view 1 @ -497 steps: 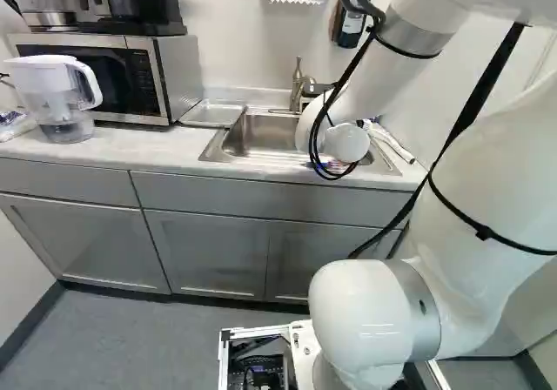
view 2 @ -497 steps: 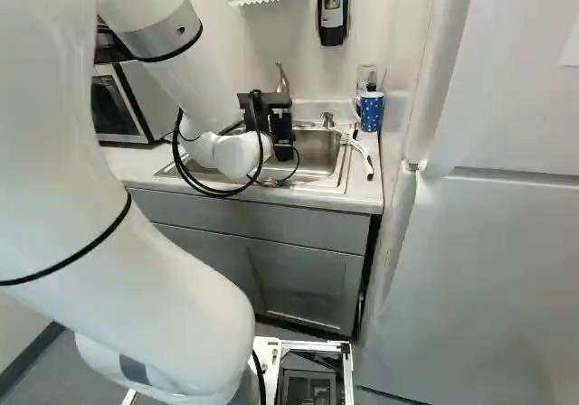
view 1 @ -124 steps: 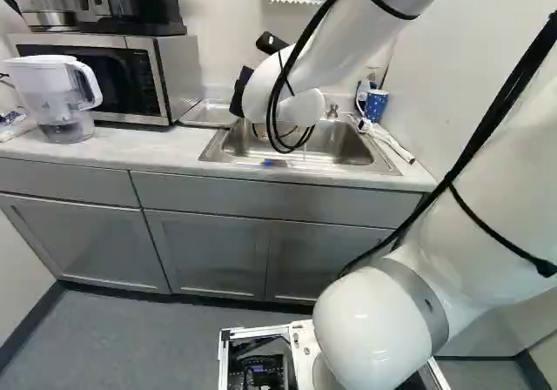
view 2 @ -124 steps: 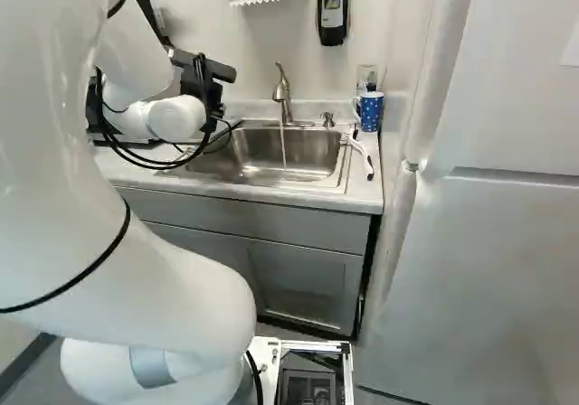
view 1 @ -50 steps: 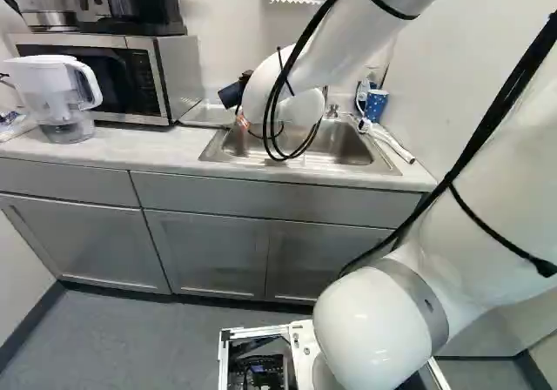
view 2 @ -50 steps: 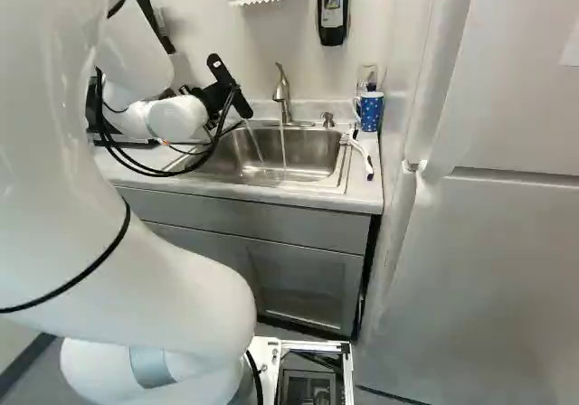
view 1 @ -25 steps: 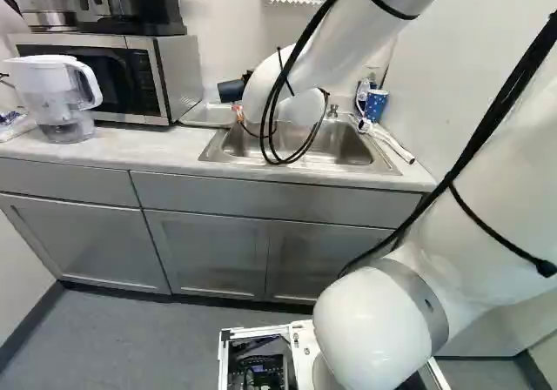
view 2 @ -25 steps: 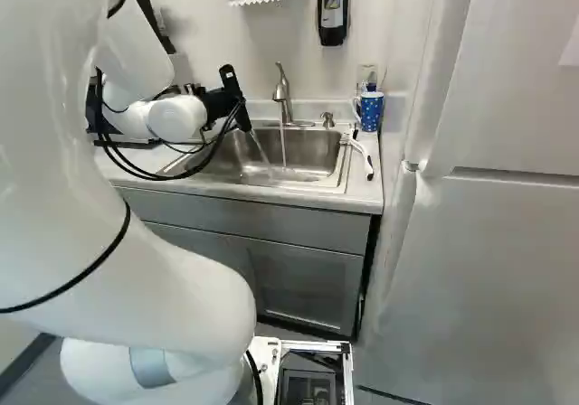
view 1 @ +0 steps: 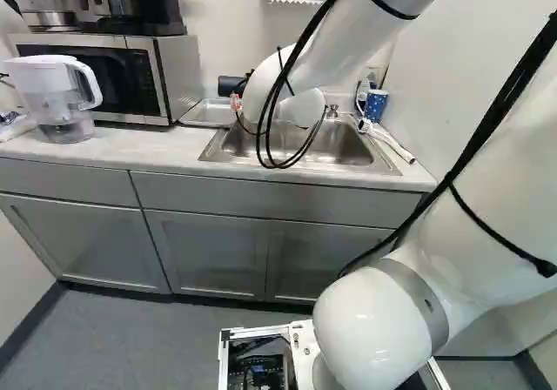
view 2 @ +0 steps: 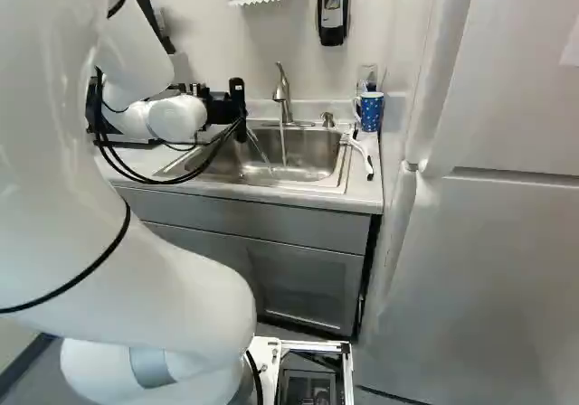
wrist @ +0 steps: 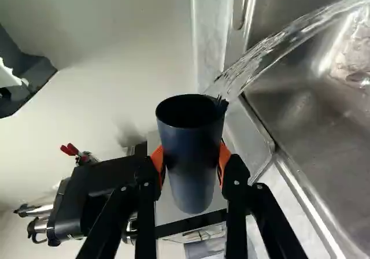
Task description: Rinse the cup and place it in the tray
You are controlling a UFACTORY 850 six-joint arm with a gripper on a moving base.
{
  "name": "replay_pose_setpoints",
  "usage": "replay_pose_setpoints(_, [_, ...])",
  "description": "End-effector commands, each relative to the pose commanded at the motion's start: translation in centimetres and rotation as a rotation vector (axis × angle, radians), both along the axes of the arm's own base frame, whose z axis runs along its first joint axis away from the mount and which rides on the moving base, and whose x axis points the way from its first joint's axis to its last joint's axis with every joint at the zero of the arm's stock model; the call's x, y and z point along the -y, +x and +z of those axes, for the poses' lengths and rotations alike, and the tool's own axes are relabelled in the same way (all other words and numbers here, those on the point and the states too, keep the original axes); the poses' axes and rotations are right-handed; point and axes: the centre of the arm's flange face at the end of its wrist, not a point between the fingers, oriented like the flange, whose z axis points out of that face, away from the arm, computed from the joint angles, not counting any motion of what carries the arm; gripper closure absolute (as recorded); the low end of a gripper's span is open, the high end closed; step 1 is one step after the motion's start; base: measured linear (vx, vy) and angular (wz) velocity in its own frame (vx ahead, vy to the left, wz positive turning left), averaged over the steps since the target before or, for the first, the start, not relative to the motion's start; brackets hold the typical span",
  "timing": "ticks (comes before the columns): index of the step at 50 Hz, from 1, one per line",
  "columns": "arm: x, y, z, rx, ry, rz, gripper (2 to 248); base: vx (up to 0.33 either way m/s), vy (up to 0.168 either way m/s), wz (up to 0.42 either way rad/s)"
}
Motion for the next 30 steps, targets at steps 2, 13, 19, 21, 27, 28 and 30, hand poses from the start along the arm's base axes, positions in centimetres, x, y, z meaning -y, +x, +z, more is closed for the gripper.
replay_pose_setpoints(2, [0.00,0.00,0.00,-0.006,0.020,-0.003,139,0.000,0.000,0.000])
replay_pose_setpoints(13, [0.00,0.00,0.00,-0.041,0.129,-0.018,139,0.000,0.000,0.000])
replay_pose_setpoints(19, [0.00,0.00,0.00,-0.060,0.189,-0.027,139,0.000,0.000,0.000])
replay_pose_setpoints(21, [0.00,0.00,0.00,-0.066,0.209,-0.030,139,0.000,0.000,0.000])
replay_pose_setpoints(27, [0.00,0.00,0.00,-0.085,0.269,-0.038,139,0.000,0.000,0.000])
replay_pose_setpoints(28, [0.00,0.00,0.00,-0.088,0.279,-0.040,139,0.000,0.000,0.000])
replay_pose_setpoints(30, [0.00,0.00,0.00,-0.095,0.299,-0.043,139,0.000,0.000,0.000])
